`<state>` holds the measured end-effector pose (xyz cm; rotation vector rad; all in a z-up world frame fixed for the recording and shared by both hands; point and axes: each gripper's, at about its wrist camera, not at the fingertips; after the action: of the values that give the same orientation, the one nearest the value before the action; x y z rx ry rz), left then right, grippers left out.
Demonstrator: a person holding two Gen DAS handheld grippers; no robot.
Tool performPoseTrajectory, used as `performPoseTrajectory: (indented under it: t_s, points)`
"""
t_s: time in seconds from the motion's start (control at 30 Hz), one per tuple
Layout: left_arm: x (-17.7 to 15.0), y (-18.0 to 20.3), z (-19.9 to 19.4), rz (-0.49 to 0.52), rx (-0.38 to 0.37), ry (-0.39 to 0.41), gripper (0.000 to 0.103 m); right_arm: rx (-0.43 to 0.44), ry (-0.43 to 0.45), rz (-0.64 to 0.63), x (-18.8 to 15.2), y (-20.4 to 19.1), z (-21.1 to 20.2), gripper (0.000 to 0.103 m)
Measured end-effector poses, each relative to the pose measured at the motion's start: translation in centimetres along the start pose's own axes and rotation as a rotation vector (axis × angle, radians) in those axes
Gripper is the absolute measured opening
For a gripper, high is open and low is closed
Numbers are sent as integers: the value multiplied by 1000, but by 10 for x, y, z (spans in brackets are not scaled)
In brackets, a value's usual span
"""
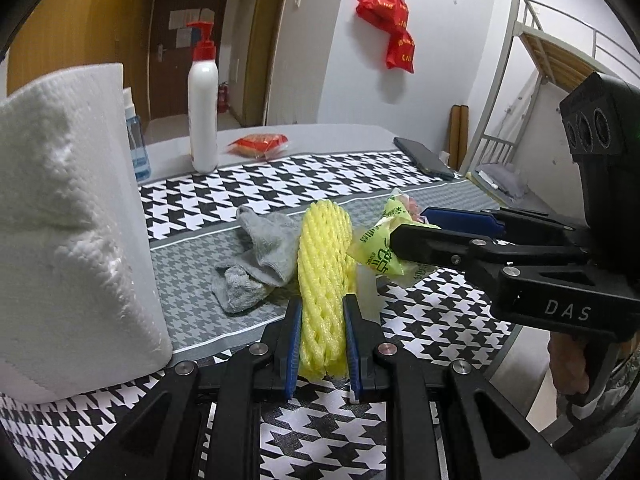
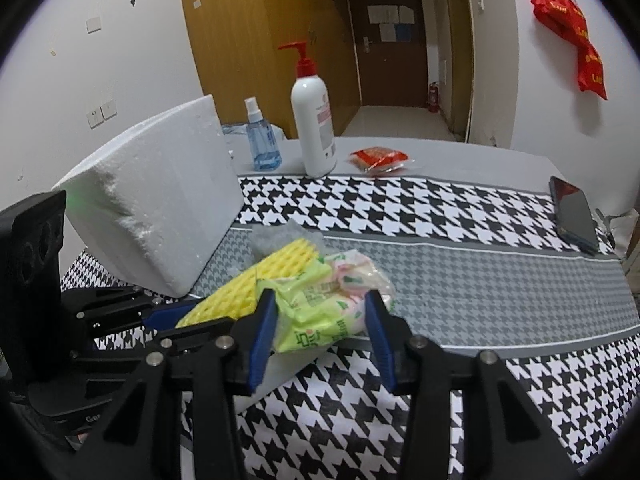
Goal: Organize soft objects
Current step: 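Lift and carry the foam net and wipes pack over the foam box with both tools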
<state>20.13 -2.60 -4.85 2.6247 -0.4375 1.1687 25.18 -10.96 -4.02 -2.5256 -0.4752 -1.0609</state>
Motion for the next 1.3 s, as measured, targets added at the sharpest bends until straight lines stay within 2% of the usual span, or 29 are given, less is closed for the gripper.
performPoseTrajectory:
  t_s: [1.3]
  points:
    - [6,16,-63,76,122,164,21,-2,157,-30,0,-26,-63,49]
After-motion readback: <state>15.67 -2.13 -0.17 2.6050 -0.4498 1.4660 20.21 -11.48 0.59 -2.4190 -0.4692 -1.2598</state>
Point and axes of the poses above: each gripper's, at about its wrist camera, not at the fingertips, and z roughly the way its jaws point, y to its right, x to its top, and after that the axes turned 6 degrees about z, right-handed
